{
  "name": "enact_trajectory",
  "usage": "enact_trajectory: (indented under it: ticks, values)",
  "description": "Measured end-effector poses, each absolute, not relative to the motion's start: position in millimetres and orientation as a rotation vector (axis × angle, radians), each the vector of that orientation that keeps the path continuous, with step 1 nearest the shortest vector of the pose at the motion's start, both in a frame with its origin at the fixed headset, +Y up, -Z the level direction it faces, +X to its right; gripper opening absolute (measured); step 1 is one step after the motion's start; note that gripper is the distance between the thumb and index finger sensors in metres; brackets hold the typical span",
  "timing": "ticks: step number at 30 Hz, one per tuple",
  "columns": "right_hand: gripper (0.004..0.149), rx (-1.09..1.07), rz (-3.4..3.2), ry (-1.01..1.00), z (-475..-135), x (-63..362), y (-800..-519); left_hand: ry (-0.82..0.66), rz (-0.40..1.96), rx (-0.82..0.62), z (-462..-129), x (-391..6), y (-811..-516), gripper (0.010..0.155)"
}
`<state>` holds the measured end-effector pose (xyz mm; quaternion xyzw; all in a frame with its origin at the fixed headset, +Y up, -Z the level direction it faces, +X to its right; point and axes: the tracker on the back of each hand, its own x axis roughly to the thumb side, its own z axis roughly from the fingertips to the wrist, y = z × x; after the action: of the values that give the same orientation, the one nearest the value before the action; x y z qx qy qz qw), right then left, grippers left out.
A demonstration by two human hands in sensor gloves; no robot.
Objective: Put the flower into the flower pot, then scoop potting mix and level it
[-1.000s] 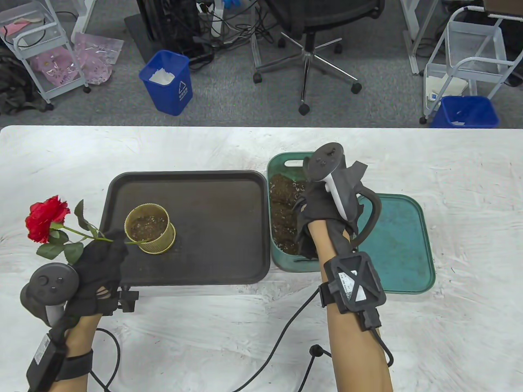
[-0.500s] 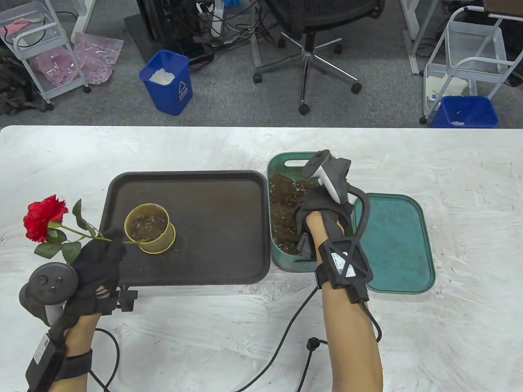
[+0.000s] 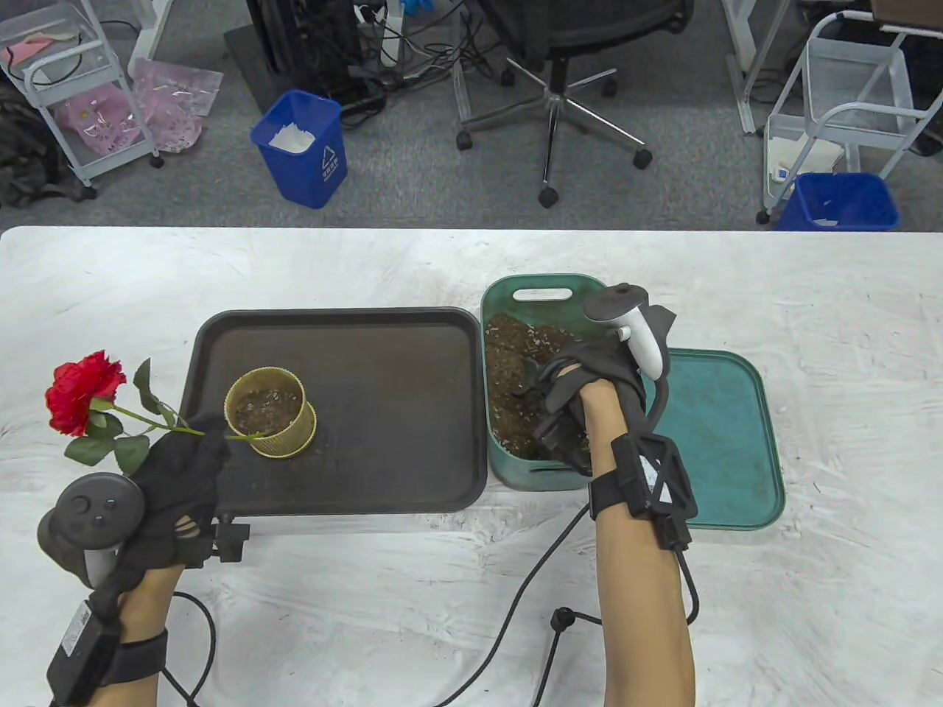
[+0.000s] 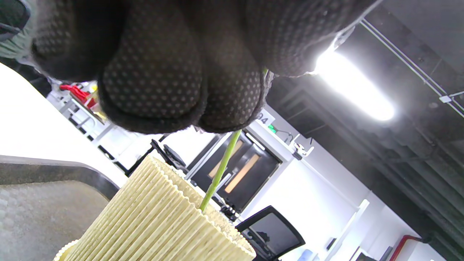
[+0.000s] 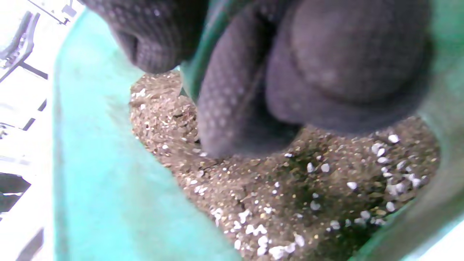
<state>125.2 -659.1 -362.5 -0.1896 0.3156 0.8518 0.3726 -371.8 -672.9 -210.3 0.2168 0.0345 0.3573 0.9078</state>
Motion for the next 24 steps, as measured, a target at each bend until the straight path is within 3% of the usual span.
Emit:
enact_trajectory:
  ticks: [11, 24]
  values:
    - [0.053, -0.547, 1.924, 0.693, -349, 137, -667, 0.065, 0.735, 0.447, -210, -371, -673, 0.046]
    - [0.053, -0.53, 1.778, 0.503, -328, 154, -641, 0.072, 0.735, 0.448, -210, -371, -673, 0.046]
